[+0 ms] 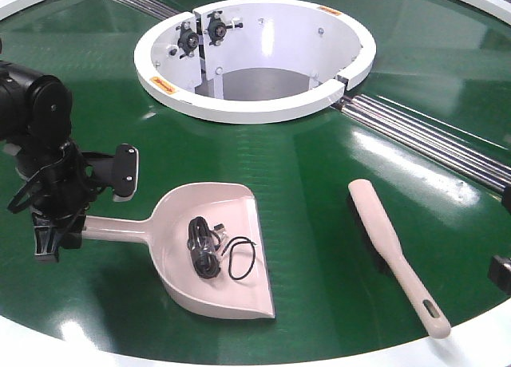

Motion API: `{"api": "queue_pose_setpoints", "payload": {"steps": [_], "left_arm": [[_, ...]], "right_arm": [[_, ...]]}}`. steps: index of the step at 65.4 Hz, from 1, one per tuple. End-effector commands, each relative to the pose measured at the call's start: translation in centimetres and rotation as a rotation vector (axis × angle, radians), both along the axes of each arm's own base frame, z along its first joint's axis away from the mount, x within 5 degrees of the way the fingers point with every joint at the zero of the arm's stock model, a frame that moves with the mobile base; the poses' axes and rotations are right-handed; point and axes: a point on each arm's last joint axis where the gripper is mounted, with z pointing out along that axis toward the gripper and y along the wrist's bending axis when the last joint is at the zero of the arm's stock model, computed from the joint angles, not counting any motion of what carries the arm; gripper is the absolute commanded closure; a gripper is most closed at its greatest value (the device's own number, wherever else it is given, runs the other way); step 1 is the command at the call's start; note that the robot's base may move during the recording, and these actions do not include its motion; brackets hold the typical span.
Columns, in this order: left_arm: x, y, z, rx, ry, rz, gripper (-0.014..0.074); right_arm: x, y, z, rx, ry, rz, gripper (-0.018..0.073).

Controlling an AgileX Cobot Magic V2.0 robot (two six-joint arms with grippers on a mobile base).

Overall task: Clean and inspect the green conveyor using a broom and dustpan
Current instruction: 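Open the left gripper, release the dustpan handle, and withdraw the left arm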

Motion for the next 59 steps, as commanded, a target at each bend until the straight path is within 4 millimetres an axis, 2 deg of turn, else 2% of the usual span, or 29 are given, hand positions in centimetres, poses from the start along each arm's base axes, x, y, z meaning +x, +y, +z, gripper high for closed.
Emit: {"api": "queue_pose_setpoints", "payload": {"steps": [1,12,21,29,38,41,48,53,59], "left_arm": [[-0.5,-0.1,2.1,-0.023,-0.053,0.013,0.0599],[-0.5,0.1,2.1,0.007,-0.044,0.007,0.0568],[-0.5,0.1,2.1,0.005,-0.044,0.008,0.0489],[-0.6,0.1,2.2,0.005,-0.046,0.015,0.0366],[-0.6,0.1,2.3,0.002,-0.058,0.043,0.0177],[-0.6,0.1,2.6,-0.005,-0.074,0.083,0.0100],[-1.0,0.4,3.6,-0.010,-0.124,0.157,-0.0016],[-1.4,0.8,4.8,-0.001,-0.173,0.194,-0.0063],[-2.2,1.3,6.4,-0.004,-0.240,0.264,-0.0062]], "right_arm": [[0.2,-0.1,1.6,0.014,-0.105,-0.007,0.0567],[0.2,-0.1,1.6,0.014,-0.105,-0.007,0.0567],[0.2,-0.1,1.6,0.014,-0.105,-0.007,0.0567],[0.2,-0.1,1.6,0.014,-0.105,-0.007,0.0567],[0.2,-0.1,1.6,0.014,-0.105,-0.007,0.0567],[0.2,-0.1,1.6,0.014,-0.105,-0.007,0.0567],[0.2,-0.1,1.6,0.014,-0.106,-0.007,0.0567],[0.2,-0.1,1.7,0.015,-0.112,-0.007,0.0567],[0.2,-0.1,1.8,0.018,-0.125,-0.007,0.0567]]}}
